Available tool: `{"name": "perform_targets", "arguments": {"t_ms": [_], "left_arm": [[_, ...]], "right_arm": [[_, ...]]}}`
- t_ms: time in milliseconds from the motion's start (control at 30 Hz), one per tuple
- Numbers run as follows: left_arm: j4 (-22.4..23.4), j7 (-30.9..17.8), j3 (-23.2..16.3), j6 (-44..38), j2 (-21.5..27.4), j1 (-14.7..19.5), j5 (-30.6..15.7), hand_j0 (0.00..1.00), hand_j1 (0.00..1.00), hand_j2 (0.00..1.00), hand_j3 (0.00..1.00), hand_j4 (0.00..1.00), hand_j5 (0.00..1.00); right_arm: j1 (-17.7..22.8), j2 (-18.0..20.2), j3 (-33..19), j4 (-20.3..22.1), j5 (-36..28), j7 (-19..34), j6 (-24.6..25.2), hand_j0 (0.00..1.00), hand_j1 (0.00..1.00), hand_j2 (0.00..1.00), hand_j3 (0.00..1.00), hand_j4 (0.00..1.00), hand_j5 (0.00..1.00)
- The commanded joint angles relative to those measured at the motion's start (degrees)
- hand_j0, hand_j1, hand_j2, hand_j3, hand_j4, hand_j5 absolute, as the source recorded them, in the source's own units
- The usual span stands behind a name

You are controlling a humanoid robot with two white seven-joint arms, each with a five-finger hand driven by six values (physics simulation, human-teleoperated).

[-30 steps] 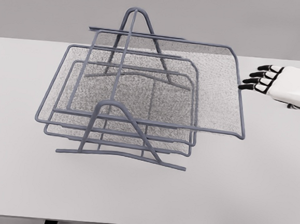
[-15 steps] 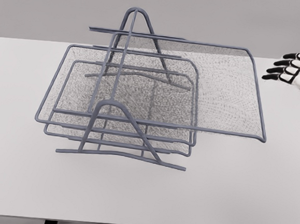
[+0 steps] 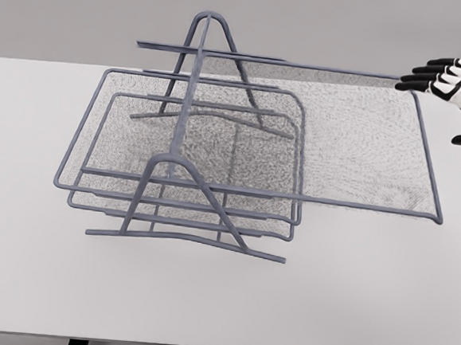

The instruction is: Pull out the upper folder box with right arm

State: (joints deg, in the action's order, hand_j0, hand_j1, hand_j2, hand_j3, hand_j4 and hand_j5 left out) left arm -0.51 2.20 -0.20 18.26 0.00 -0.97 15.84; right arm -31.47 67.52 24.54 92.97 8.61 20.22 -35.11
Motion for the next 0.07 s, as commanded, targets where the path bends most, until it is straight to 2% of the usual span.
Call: {"name": "perform_targets", "arguments": {"t_ms": [0, 33], "left_arm": [[0.0, 0.0, 0.0, 0.0, 0.0, -0.1, 0.0, 1.0, 1.0, 1.0, 1.0, 1.0, 1.0], [0.0, 0.0, 0.0, 0.0, 0.0, -0.1, 0.0, 1.0, 1.0, 1.0, 1.0, 1.0, 1.0]], "right_arm": [[0.0, 0.4, -0.1, -0.2, -2.3, -0.1, 0.1, 1.0, 1.0, 1.0, 1.0, 1.0, 1.0], [0.1, 0.4, -0.1, -0.5, -2.3, -0.1, 0.1, 1.0, 1.0, 1.0, 1.0, 1.0, 1.0]]}}
